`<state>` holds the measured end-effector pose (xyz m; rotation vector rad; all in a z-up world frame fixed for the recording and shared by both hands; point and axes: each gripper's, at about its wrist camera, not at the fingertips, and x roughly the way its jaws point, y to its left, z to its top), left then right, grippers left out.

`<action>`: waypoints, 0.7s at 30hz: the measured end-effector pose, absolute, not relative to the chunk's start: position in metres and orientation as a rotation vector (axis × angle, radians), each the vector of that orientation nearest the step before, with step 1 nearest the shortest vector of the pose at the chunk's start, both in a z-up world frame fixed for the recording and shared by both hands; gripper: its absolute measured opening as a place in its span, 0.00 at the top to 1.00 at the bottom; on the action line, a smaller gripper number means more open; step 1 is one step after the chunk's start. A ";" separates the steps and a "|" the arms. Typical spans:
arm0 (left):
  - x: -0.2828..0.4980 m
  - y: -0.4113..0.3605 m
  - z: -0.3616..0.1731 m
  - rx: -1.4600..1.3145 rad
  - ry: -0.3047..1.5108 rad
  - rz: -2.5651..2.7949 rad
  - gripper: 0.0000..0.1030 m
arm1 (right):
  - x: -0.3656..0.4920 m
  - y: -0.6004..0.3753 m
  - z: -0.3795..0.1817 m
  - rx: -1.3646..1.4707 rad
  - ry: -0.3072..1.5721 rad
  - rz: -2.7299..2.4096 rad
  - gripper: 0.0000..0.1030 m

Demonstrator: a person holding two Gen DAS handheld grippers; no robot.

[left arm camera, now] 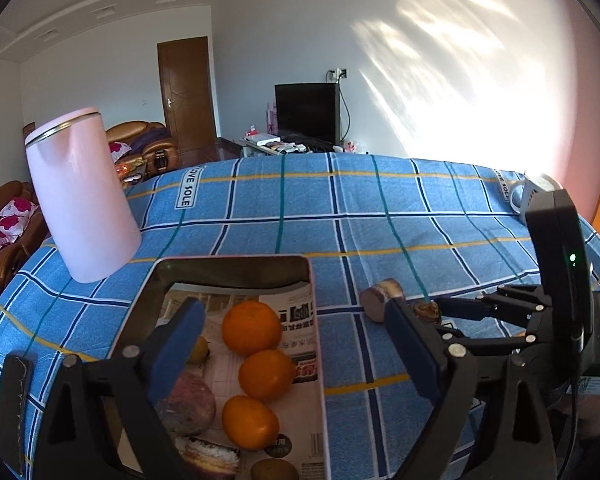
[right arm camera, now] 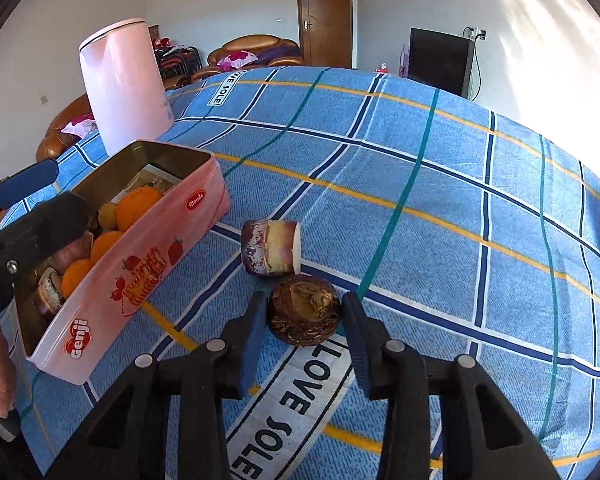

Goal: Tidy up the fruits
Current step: 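Grasp the brown foil-wrapped round sweet with the right gripper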

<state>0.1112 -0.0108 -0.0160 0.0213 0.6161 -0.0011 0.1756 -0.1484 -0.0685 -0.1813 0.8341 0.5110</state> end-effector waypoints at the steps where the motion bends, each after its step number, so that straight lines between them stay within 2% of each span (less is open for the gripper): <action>1: 0.113 -0.015 -0.017 0.019 0.623 -0.011 0.09 | 0.175 -0.153 -0.068 -0.161 0.835 0.518 0.61; 8: 0.126 -0.048 -0.021 0.057 0.643 -0.040 0.12 | 0.169 -0.195 -0.057 -0.128 0.762 0.392 0.61; 13: 0.141 -0.076 -0.026 0.102 0.676 -0.058 0.24 | 0.168 -0.229 -0.049 -0.113 0.714 0.299 0.61; 20: 0.174 -0.100 -0.043 0.147 0.771 -0.034 0.32 | 0.166 -0.248 -0.045 -0.048 0.686 0.305 0.61; 21: 0.178 -0.101 -0.047 0.152 0.791 -0.028 0.36 | 0.166 -0.246 -0.045 -0.050 0.683 0.303 0.61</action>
